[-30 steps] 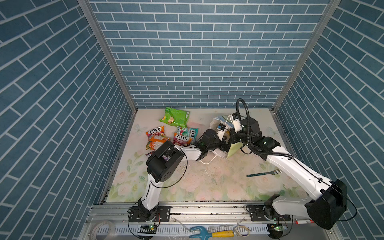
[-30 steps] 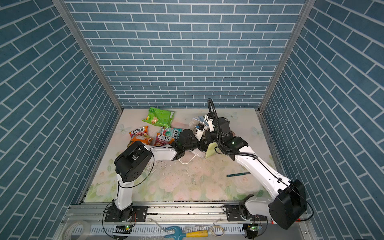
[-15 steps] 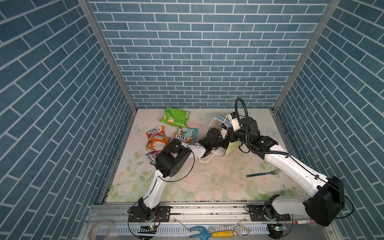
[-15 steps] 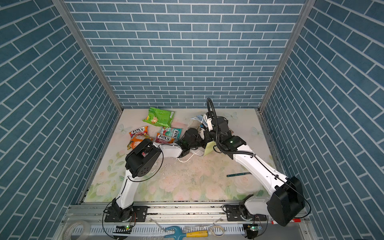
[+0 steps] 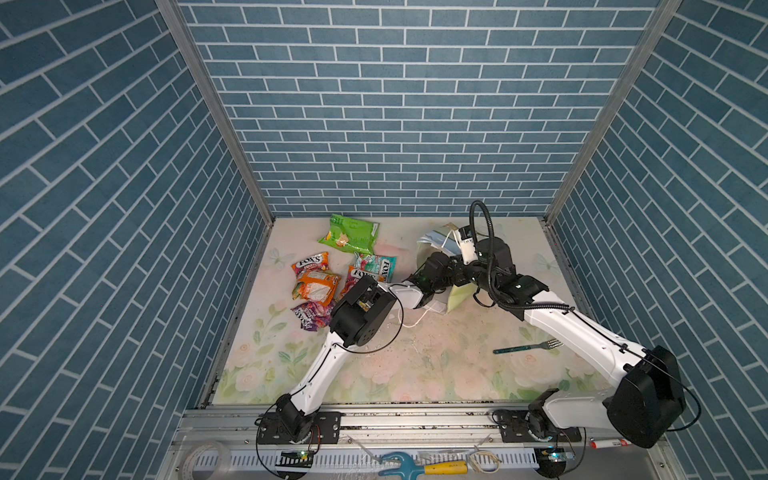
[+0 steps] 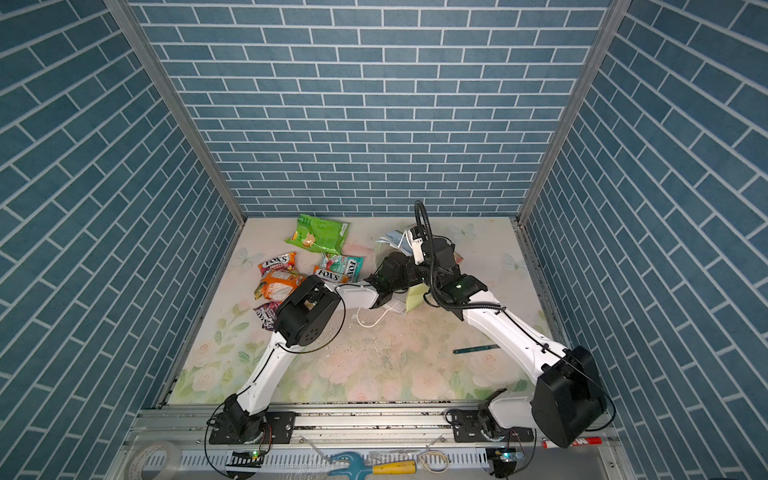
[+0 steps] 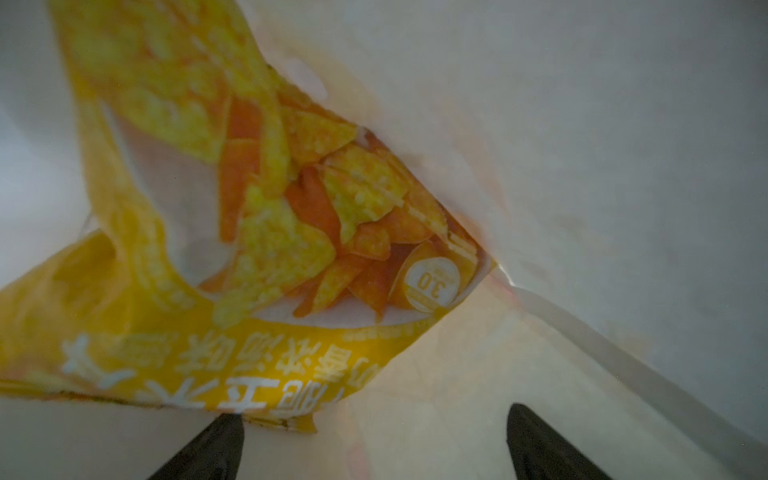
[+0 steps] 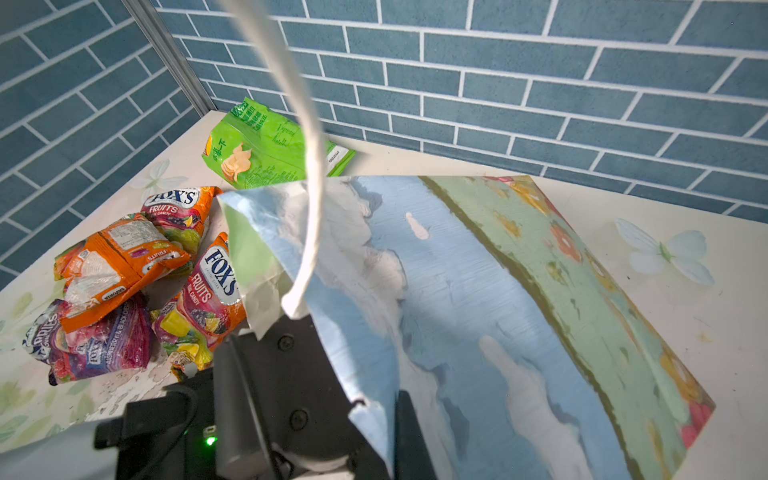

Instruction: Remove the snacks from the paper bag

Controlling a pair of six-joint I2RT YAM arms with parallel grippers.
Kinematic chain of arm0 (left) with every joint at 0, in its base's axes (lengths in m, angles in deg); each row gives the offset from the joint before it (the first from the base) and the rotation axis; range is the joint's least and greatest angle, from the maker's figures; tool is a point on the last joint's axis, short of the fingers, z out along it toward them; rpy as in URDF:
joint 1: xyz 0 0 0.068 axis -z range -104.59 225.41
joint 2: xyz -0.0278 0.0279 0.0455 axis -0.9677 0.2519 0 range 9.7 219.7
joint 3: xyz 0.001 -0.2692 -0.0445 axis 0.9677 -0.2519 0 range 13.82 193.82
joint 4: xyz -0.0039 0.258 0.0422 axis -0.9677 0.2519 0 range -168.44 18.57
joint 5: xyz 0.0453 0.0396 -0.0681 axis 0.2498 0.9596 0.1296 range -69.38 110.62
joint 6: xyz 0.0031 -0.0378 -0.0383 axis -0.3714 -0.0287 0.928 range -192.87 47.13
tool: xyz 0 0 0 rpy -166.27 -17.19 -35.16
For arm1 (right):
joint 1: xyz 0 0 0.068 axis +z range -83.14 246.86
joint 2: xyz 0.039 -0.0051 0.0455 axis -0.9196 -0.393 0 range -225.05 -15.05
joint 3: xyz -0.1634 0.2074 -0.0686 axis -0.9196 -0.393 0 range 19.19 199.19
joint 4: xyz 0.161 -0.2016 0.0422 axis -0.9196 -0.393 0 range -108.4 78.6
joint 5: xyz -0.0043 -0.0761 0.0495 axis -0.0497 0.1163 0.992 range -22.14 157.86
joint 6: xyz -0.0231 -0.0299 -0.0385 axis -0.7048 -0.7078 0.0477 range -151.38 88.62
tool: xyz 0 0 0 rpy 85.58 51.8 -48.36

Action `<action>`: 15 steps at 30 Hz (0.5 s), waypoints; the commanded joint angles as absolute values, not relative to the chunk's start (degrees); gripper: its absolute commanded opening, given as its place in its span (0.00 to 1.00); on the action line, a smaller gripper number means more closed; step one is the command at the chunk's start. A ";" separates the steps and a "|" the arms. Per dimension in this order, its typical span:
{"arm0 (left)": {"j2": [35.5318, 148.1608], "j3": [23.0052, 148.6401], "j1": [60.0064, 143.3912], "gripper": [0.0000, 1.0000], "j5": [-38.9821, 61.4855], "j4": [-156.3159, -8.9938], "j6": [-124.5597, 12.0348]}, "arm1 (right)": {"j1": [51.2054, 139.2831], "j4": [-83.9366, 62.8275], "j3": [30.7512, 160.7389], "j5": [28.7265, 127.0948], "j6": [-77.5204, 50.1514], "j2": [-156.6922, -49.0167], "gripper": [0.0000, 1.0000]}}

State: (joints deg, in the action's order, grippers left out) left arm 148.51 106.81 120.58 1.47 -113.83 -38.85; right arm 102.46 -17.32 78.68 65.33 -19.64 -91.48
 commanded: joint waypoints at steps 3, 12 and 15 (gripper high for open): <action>150.10 109.55 120.92 0.94 3.86 -113.24 -38.74 | 103.00 -12.87 77.53 69.53 -15.54 -91.87 0.00; 153.10 115.04 120.76 0.56 6.57 -109.48 -37.20 | 102.81 -12.45 76.78 69.57 -14.20 -90.75 0.00; 153.07 115.42 120.55 0.33 7.46 -107.95 -36.24 | 102.73 -13.07 76.97 69.24 -14.25 -90.32 0.00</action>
